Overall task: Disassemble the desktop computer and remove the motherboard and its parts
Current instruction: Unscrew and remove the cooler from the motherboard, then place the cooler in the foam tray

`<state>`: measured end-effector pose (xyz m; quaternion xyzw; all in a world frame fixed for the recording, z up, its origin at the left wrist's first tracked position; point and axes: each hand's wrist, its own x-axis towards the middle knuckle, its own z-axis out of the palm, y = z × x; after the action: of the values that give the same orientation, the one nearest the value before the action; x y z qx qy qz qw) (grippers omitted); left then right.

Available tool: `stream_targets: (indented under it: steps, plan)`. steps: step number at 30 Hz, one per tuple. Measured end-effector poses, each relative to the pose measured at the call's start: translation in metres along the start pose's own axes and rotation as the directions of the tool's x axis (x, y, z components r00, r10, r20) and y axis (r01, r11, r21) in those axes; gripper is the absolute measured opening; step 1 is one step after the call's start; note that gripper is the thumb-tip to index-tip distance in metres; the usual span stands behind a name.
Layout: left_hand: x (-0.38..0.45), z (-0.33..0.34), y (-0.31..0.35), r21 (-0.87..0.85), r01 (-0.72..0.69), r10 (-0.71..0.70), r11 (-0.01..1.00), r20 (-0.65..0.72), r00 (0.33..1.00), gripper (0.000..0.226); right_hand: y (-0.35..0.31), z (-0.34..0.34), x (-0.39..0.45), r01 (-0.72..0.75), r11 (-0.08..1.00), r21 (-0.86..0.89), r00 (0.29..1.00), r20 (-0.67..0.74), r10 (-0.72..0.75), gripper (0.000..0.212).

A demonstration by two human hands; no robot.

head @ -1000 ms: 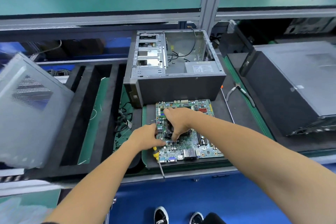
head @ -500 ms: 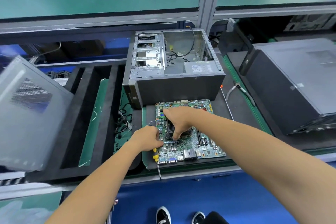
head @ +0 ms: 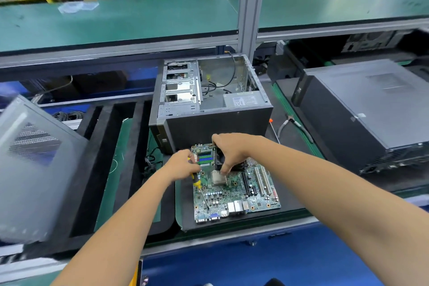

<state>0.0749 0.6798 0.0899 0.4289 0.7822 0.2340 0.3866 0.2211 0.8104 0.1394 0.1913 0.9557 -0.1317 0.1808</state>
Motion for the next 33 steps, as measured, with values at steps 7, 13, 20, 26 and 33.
stream_targets:
  steps: [7, 13, 20, 26, 33]
  plan:
    - [0.029, 0.025, 0.006, -0.076, 0.067, -0.07, 0.995, -0.038, 0.997, 0.044, 0.022, 0.004, -0.012, -0.063, 0.997, 0.036, 0.998, 0.023, 0.063, 0.083]
    - [0.035, 0.035, -0.001, 0.094, 0.054, -0.044, 0.994, -0.098, 0.994, 0.046, 0.028, 0.012, -0.011, -0.056, 0.998, 0.037, 0.998, 0.026, 0.055, 0.08]
    - [0.021, 0.015, 0.003, 0.078, -0.012, 0.027, 0.997, -0.195, 0.98, 0.012, 0.007, -0.01, -0.001, 0.025, 0.999, 0.022, 1.0, -0.007, -0.025, 0.081]
    - [-0.008, -0.018, -0.008, -0.078, 0.015, -0.039, 0.997, -0.326, 0.945, 0.011, -0.041, -0.034, 0.025, 0.161, 0.987, 0.001, 0.984, -0.073, -0.16, 0.076]
    - [-0.059, -0.063, -0.046, -0.156, 0.086, -0.151, 0.984, -0.475, 0.867, 0.012, -0.12, -0.04, 0.059, 0.336, 0.94, -0.055, 0.937, -0.076, -0.34, 0.073]
